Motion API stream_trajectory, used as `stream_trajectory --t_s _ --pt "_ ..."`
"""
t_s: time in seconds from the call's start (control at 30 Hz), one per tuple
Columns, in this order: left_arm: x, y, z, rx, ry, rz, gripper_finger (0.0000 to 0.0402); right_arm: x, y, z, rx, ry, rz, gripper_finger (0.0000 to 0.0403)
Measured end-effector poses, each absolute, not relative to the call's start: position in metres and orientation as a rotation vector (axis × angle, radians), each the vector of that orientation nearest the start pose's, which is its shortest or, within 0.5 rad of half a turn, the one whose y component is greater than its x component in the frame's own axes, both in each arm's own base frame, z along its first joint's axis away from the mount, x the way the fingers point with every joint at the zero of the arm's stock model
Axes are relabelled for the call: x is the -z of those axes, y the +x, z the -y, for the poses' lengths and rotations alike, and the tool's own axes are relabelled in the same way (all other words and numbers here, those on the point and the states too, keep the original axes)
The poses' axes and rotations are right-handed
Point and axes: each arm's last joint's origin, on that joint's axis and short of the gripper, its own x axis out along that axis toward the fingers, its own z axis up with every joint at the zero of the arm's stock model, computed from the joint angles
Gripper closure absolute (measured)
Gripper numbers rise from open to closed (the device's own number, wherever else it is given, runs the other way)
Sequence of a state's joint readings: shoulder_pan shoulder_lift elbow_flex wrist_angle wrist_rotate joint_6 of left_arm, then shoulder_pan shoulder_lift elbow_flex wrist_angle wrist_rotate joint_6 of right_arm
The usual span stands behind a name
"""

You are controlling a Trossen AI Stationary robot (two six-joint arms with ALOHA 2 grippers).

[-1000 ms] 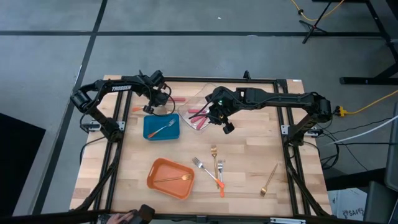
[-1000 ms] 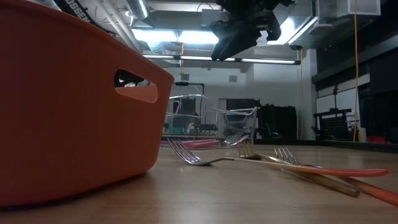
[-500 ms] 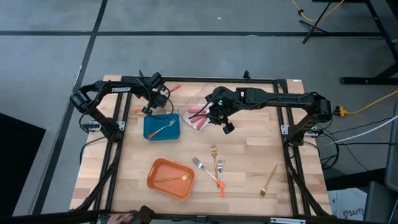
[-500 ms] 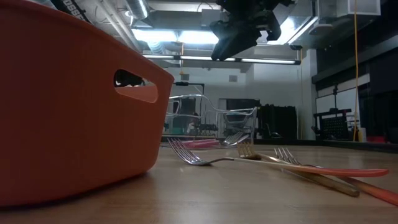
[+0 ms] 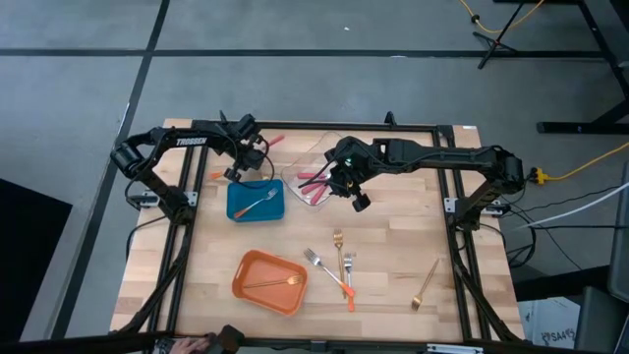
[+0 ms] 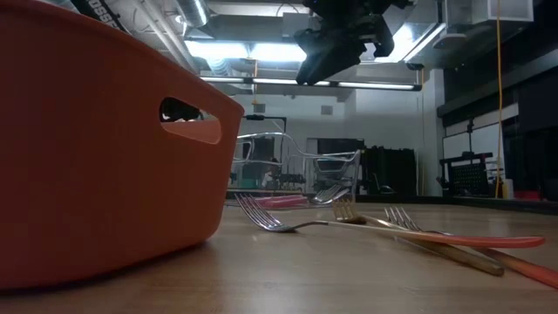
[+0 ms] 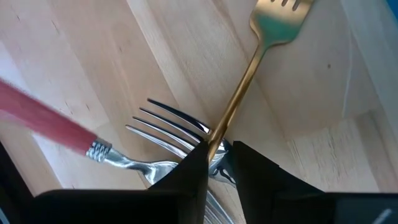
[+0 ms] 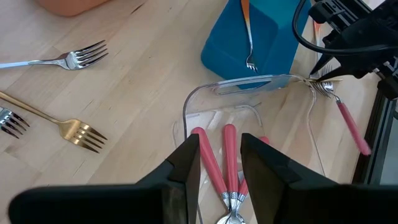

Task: Sort silverware by color (type)
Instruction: Put the gold fork into the orange bin

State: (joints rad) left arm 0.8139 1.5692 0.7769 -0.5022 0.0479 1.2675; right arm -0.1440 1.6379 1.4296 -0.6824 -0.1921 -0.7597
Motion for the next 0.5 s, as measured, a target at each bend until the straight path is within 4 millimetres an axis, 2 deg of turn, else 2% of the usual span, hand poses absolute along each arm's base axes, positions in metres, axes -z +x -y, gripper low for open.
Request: stream_trajectory --t_s 0.23,0.5 --pt "-0.142 0.1799 -0.1885 0.186 0.518 -1.357 0.0393 -0.3002 0.3474 0.0448 -0.372 -0.561 -0.81 0.0297" --pt "-0.1418 0.1798 -0.1884 0.185 0.516 -1.357 0.0401 -0.3002 0.3474 0.0449 -0.372 -0.561 -0.81 0.0297"
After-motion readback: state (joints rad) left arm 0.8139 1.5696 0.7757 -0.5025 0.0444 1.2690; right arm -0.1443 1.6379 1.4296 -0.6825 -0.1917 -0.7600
